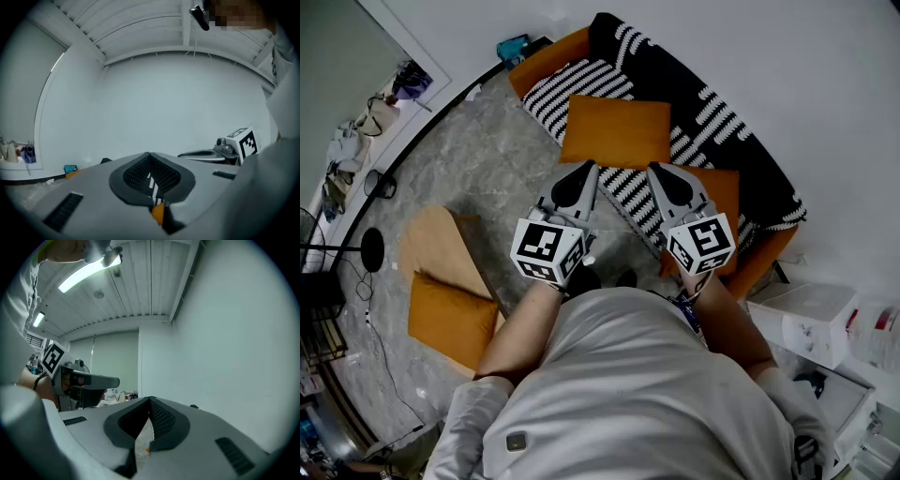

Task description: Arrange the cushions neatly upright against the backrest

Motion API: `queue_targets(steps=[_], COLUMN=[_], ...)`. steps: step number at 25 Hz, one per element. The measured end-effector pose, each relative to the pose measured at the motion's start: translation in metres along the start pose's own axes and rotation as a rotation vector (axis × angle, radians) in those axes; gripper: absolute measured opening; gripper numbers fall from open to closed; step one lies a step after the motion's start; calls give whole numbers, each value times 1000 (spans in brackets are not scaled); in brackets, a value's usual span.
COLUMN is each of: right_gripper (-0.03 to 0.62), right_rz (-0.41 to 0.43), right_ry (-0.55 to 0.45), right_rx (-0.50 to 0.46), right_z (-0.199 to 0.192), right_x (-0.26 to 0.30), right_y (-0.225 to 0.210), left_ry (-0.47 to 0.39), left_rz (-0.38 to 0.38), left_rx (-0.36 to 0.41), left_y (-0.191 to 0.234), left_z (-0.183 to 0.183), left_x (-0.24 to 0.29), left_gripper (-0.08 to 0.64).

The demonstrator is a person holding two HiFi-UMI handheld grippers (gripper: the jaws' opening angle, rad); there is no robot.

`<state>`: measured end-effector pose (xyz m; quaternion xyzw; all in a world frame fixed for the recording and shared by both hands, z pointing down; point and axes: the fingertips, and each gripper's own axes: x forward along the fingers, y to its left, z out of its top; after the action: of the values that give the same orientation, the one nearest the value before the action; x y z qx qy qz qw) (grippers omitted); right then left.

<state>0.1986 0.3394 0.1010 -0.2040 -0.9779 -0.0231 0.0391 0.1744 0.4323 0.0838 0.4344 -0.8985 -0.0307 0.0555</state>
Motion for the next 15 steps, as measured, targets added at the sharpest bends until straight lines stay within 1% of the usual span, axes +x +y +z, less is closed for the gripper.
queue_targets(steps=[5,10,12,15], right_gripper=[23,23,23,23], right_rz=[1,-12,-16,-22], right_ry=[6,19,22,29], right_rx=[-11,-6,2,10], right_z=[1,1,1,0], right_x=[18,51,67,95], right_y=[1,5,8,12], left_ry=[3,18,26,41], left_rz=[-6,-10,-23,-69], left_rx=[6,1,-8,-4], left_y=[19,56,72,97], left_z=[1,-1,-4,-5], left_x=[4,7,7,7], left_gripper=[9,9,9,9])
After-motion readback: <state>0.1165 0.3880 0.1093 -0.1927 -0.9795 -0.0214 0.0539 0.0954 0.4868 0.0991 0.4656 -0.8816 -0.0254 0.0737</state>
